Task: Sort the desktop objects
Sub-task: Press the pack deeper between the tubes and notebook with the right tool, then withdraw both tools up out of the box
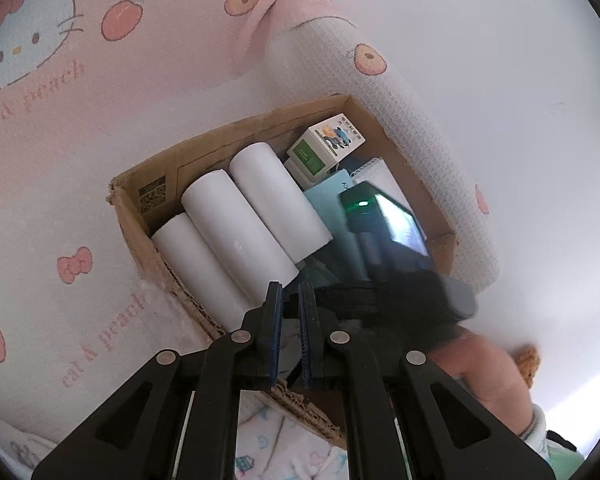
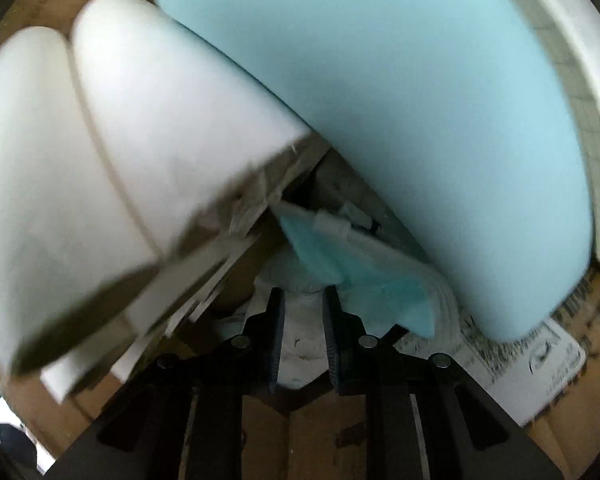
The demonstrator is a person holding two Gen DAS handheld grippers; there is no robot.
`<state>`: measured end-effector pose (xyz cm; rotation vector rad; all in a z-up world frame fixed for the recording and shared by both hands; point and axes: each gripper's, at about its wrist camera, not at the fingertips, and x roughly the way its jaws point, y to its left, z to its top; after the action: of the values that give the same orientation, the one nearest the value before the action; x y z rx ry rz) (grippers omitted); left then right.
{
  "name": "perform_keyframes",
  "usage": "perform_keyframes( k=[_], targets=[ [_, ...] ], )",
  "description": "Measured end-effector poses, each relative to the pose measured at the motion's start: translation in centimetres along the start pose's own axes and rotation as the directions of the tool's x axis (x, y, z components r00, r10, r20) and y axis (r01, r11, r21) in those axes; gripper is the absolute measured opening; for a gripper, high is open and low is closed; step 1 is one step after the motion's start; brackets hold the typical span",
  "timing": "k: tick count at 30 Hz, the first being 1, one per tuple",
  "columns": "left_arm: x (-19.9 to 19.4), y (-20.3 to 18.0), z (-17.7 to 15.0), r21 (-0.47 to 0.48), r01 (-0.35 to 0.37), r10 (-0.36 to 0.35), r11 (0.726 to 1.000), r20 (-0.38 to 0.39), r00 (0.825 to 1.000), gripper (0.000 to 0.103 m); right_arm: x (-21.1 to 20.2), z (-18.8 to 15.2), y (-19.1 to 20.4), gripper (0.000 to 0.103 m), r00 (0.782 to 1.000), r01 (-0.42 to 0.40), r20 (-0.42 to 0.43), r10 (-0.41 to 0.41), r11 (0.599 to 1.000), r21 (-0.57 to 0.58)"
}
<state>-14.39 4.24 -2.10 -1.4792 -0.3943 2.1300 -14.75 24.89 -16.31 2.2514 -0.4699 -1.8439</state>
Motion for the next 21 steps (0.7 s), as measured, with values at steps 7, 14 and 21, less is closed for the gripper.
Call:
perform_keyframes(
  k=[7, 14, 21],
  targets=[
    [0.2, -0.6, 0.6, -0.026, -0.021, 0.02, 0.999, -0.011, 1.0, 0.025, -4.9, -2.6, -1.2, 0.016, 0.983, -0.159, 0.084, 0.163, 0.986, -0.05],
    [2.1, -3.1, 1.2, -0.021, -0.027, 0.026, 0.999, -0.046, 0.999, 0.031, -11.5, -5.0, -4.3, 0.016, 0.957, -0.109, 0.26, 0.127, 0.991, -0.082],
    [6.9, -6.5, 0.7, 0.004, -0.073, 0.073, 0.997, -0.139, 0.988, 0.032, -14.0, -3.0, -7.4, 0.018, 0.932, -0.119, 0.336, 0.137, 0.99, -0.073]
  ],
)
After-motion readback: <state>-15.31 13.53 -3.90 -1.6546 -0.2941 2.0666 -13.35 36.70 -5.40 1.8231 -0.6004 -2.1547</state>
